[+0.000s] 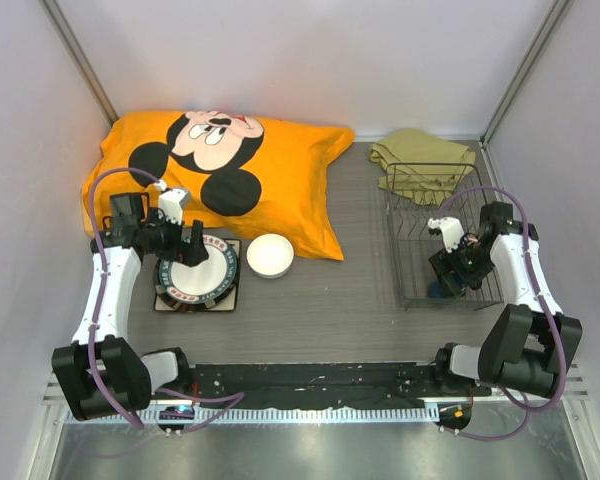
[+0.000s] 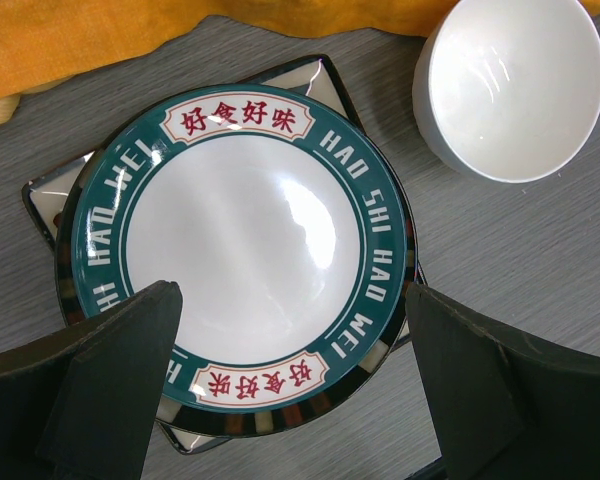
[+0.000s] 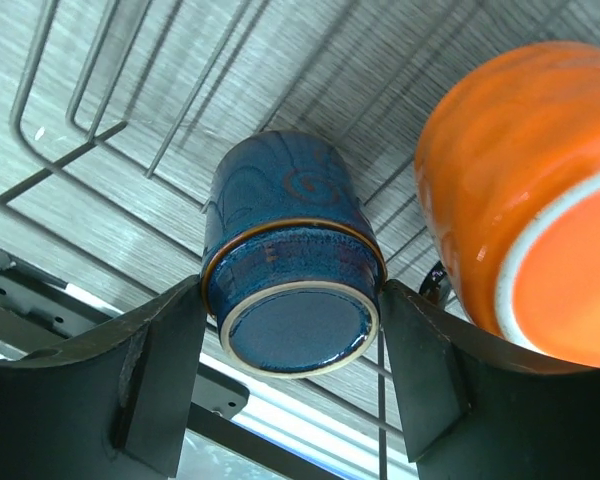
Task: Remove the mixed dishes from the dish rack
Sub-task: Pick up the cup from the dish rack.
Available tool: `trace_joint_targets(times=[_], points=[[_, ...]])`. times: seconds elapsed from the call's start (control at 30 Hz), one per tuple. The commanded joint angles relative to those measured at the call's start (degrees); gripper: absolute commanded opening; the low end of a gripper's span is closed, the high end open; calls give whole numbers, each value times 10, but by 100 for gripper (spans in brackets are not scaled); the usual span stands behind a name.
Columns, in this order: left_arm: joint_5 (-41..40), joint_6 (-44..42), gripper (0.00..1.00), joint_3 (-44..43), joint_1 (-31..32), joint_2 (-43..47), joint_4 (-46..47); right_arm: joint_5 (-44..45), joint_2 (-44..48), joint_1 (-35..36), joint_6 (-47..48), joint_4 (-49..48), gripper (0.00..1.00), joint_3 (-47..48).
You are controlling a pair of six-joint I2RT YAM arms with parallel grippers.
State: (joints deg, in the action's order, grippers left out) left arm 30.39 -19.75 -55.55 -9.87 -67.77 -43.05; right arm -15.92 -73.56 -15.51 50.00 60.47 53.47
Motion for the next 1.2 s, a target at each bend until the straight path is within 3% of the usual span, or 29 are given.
trace_joint_targets(times=[0.0, 0.77, 1.17], points=[[0, -2, 100, -2, 1, -1, 17, -44, -11, 2, 47, 44, 73, 0], [2, -1, 100, -3, 0, -4, 22, -62, -11, 3, 74, 87, 72, 40], [2, -1, 100, -4, 2, -8, 21, -57, -9, 15, 49, 54, 80, 16]])
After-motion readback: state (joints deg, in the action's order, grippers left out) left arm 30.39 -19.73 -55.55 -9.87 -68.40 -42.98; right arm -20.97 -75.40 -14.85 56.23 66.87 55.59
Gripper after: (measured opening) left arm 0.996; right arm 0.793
